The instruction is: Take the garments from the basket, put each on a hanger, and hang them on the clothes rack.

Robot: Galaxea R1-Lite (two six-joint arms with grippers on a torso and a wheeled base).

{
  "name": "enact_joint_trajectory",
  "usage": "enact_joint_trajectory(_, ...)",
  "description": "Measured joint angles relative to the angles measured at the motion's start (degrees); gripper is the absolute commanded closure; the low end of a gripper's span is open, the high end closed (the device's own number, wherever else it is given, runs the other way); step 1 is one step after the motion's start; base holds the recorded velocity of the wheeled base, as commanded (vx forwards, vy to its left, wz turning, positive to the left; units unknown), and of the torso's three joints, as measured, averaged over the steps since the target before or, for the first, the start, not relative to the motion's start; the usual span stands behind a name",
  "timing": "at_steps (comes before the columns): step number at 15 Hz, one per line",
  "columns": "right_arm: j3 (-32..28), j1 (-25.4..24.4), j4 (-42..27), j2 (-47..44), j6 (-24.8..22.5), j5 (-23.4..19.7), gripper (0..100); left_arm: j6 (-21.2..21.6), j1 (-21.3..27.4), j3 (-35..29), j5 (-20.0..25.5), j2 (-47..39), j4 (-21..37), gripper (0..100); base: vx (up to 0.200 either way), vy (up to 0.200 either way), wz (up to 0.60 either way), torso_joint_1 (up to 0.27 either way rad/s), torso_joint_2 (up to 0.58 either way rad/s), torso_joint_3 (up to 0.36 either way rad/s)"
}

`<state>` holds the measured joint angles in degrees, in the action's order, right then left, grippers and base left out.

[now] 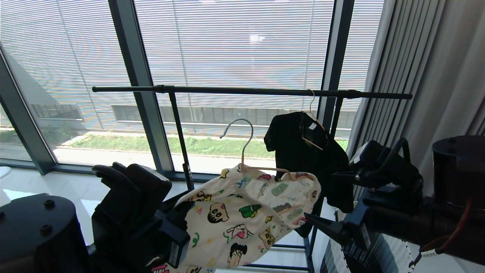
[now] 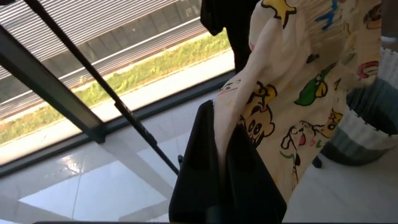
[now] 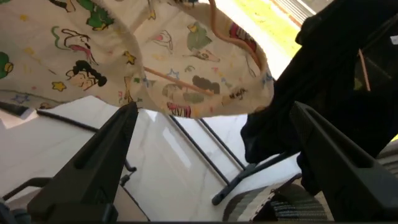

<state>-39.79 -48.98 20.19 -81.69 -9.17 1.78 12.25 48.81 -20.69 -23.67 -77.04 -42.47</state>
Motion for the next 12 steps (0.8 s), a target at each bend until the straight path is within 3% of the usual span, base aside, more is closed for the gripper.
enact_joint_trajectory(2, -4.67, 0.06, -8.69, 0.41, -2.73, -3.55, 0, 0.11, 3.56, 2.41, 0.59, 0.00, -1.58, 100, 0.000, 0.000, 0.00, 0.000, 0.00, 0.000)
enact_joint_trajectory(6, -10.01, -0.02, -18.20, -0.74, -5.66, -10.56, 0, 1.38, 9.73, 4.38, 0.79, 0.32, -5.12, 100, 0.000, 0.000, 0.00, 0.000, 0.00, 0.000)
enact_joint_trajectory(12, -16.58, 0.06, -29.73, -4.78, -9.94, -12.73, 0, 10.54, 11.36, 4.62, 6.52, 2.55, -5.05, 100, 0.000, 0.000, 0.00, 0.000, 0.00, 0.000)
